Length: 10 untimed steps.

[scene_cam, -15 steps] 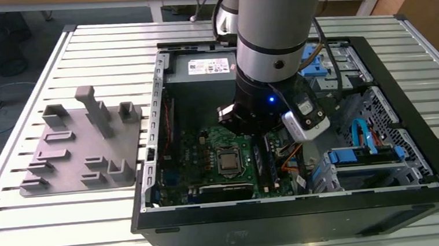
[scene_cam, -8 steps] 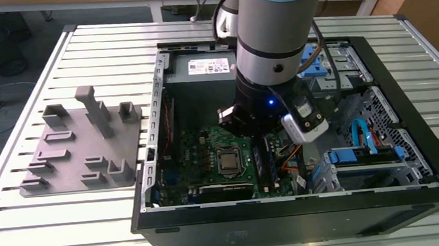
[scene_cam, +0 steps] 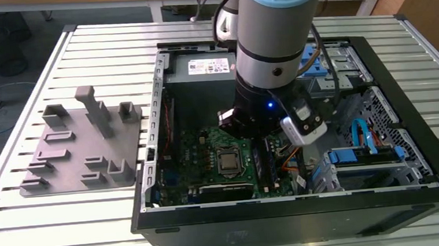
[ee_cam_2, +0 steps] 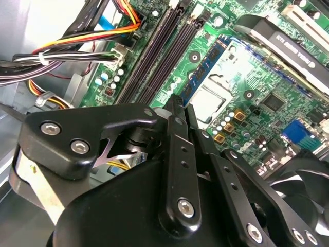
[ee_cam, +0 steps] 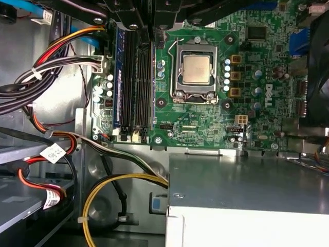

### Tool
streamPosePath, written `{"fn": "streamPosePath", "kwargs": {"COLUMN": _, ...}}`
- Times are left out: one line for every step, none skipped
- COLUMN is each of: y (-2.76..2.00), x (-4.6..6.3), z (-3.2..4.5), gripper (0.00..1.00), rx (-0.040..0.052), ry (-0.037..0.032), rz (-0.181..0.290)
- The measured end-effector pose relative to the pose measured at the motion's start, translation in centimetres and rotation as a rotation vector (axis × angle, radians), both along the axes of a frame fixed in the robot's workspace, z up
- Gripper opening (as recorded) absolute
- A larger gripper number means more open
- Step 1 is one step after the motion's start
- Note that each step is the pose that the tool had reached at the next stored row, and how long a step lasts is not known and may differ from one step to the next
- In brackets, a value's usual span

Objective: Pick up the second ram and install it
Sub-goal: 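Insert the second ram into the second slot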

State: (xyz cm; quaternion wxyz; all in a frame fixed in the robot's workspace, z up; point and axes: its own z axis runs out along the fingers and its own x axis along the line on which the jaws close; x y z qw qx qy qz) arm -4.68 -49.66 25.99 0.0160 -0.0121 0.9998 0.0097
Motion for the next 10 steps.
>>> {"fn": "streamPosePath", "kwargs": {"y": 0.00, "x": 0.00, "z": -0.09, "gripper": 0.14, "rx": -0.0001, "ry": 0.0000, "rz": 0.000}}
{"fn": "streamPosePath", "kwargs": {"y": 0.00, "x": 0.00, "z": -0.18, "gripper": 0.14, "rx": -0.0001, "ry": 0.0000, "rz": 0.000}}
{"fn": "streamPosePath", "kwargs": {"y": 0.00, "x": 0.00, "z": -0.26, "gripper": 0.14, "rx": 0.0000, "ry": 0.0000, "rz": 0.000}}
{"fn": "streamPosePath", "kwargs": {"y": 0.00, "x": 0.00, "z": -0.31, "gripper": 0.14, "rx": -0.0001, "ry": 0.0000, "rz": 0.000}}
{"fn": "streamPosePath", "kwargs": {"y": 0.00, "x": 0.00, "z": -0.36, "gripper": 0.14, "rx": -0.0001, "ry": 0.0000, "rz": 0.000}}
{"fn": "streamPosePath", "kwargs": {"y": 0.00, "x": 0.00, "z": -0.42, "gripper": 0.14, "rx": -0.0001, "ry": 0.0000, "rz": 0.000}}
{"fn": "streamPosePath", "kwargs": {"y": 0.00, "x": 0.00, "z": -0.47, "gripper": 0.14, "rx": -0.0001, "ry": 0.0000, "rz": 0.000}}
{"fn": "streamPosePath", "kwargs": {"y": 0.00, "x": 0.00, "z": -0.52, "gripper": 0.14, "rx": -0.0001, "ry": 0.0000, "rz": 0.000}}
{"fn": "streamPosePath", "kwargs": {"y": 0.00, "x": 0.00, "z": -0.57, "gripper": 0.14, "rx": -0.0001, "ry": 0.0000, "rz": 0.000}}
{"fn": "streamPosePath", "kwargs": {"y": 0.00, "x": 0.00, "z": -0.62, "gripper": 0.14, "rx": -0.0001, "ry": 0.0001, "rz": 0.000}}
